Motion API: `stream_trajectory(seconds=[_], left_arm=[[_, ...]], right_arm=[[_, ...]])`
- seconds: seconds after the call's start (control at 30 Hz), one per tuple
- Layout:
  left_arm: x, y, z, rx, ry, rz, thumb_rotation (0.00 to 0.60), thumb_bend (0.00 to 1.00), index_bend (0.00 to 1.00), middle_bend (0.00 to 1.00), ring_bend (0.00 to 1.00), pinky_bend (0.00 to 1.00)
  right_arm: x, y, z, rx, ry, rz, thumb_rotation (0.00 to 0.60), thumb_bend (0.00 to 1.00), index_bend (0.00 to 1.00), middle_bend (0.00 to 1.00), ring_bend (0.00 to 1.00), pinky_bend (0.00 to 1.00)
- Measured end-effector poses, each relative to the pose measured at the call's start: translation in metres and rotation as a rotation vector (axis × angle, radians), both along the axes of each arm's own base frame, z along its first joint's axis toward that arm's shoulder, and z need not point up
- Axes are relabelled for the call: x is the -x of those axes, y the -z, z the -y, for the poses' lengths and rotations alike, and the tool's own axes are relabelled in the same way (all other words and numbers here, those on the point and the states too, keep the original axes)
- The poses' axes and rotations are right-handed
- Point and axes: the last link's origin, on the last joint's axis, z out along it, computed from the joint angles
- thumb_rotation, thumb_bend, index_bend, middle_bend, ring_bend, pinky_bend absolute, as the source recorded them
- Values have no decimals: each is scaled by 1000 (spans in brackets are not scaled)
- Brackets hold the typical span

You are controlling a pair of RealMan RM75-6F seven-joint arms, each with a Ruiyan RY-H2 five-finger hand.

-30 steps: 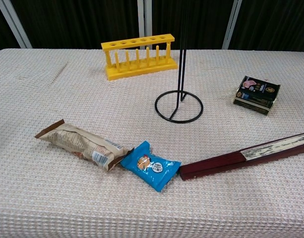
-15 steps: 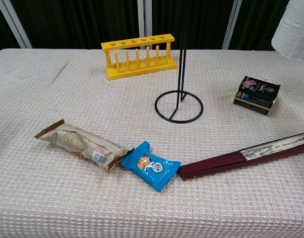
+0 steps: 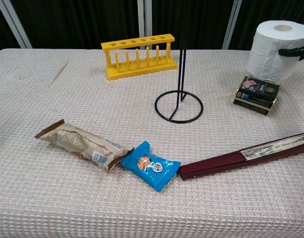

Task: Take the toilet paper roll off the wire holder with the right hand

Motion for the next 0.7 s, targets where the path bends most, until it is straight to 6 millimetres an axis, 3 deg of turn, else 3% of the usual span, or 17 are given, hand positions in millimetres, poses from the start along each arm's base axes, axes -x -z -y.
stream_trajectory(seconds=[0.1,0.13,0.47,0.6,0.7], left_arm=[[0,1,-1,3,4,-1,438,155,101,55,57,217],[-1,1,-1,3,5,-1,440,155,101,55,57,217],[-2,1,0,-3,4,-4,440,155,101,55,57,217],[-3,3,0,3,6,-6,441,155,101,55,57,217],[-4,4,1,4,11,-7,442,155,101,55,57,217]], right_arm=[[2,7,0,-35,-1,2,600,63,34,64,39,69],[2,8,0,-54,-6,3,600,33,3,23,6,25],[3,-12,-19,-4,-87,21,600,0,0,0,0,0],[-6,-30,-46,42,-209,-7,600,0,0,0,0,0],[-6,-50,-80,93,-297,-92,600,1,0,0,0,0]])
